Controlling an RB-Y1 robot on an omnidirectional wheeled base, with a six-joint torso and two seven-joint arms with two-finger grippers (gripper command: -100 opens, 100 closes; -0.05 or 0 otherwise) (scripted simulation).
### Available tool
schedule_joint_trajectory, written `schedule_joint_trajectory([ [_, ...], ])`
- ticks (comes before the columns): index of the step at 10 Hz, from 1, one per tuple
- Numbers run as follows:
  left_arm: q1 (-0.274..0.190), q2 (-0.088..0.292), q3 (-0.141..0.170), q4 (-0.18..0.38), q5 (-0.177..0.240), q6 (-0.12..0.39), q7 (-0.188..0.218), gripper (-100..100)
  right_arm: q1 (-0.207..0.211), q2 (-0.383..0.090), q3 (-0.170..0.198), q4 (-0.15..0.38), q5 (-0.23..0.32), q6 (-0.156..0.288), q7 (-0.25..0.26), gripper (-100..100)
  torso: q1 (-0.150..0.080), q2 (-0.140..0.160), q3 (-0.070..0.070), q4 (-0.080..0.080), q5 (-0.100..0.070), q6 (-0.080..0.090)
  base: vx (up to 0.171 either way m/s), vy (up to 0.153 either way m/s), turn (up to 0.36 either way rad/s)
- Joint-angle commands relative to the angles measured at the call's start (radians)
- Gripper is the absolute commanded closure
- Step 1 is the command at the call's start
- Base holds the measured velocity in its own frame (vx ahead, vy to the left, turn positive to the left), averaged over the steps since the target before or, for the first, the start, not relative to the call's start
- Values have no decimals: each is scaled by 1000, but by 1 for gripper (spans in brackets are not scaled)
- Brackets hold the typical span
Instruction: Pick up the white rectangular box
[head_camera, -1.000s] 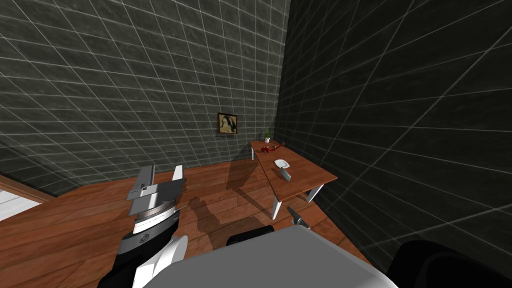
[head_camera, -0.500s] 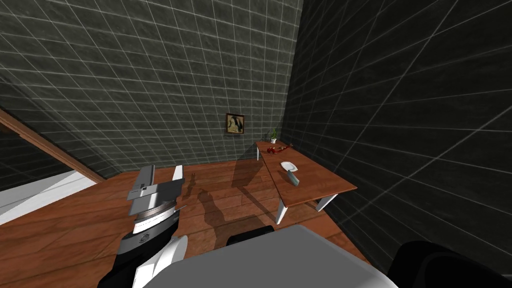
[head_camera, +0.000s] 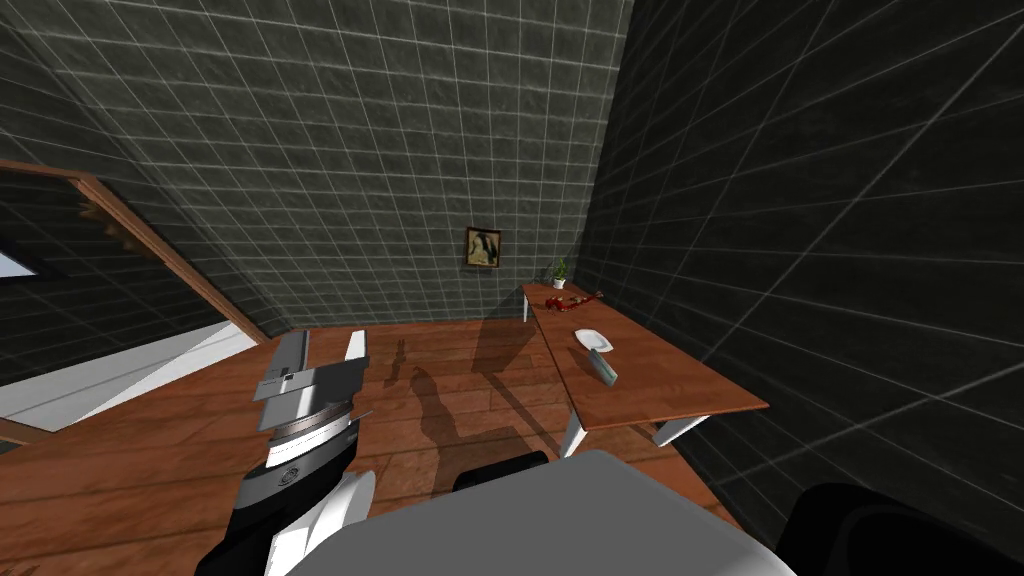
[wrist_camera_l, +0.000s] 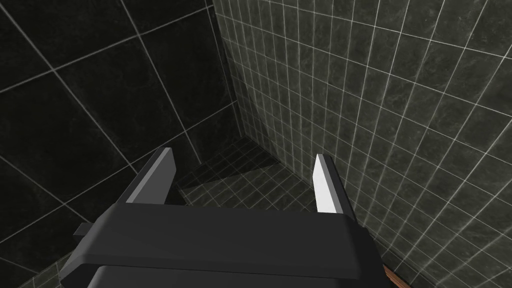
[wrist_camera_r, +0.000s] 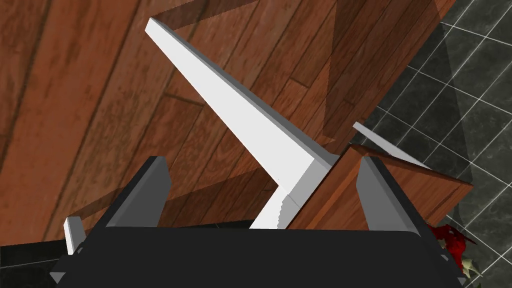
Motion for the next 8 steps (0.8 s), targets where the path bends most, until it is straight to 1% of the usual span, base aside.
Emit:
schedule_joint_trajectory([
  [1,0,0,0,0,0,0,0,0,12,-50,26,30,-5,18,-5,-100,0,0,0,0,0,0,53,11,218],
  [2,0,0,0,0,0,0,0,0,12,-63,26,30,-5,18,-5,-100,0,-1,0,0,0,-1,51,5,134],
  [3,0,0,0,0,0,0,0,0,21,-98,50,62,-7,25,-6,-100,0,0,0,0,0,0,69,10,275],
  [4,0,0,0,0,0,0,0,0,21,-107,50,62,-7,25,-6,-100,0,-2,-1,0,0,-1,52,-6,127],
  [5,0,0,0,0,0,0,0,0,28,-148,72,92,-9,31,-6,-100,0,-1,0,0,0,0,63,-4,253],
  [6,0,0,0,0,0,0,0,0,28,-151,72,92,-9,31,-6,-100,0,-1,-1,0,0,-1,56,-8,118],
  [7,0,0,0,0,0,0,0,0,35,-187,92,120,-10,35,-7,-100,0,-1,-1,0,0,0,61,2,244],
  [8,0,0,0,0,0,0,0,0,40,-216,111,146,-10,38,-7,-100,0,-1,-1,0,0,-1,92,-11,376],
])
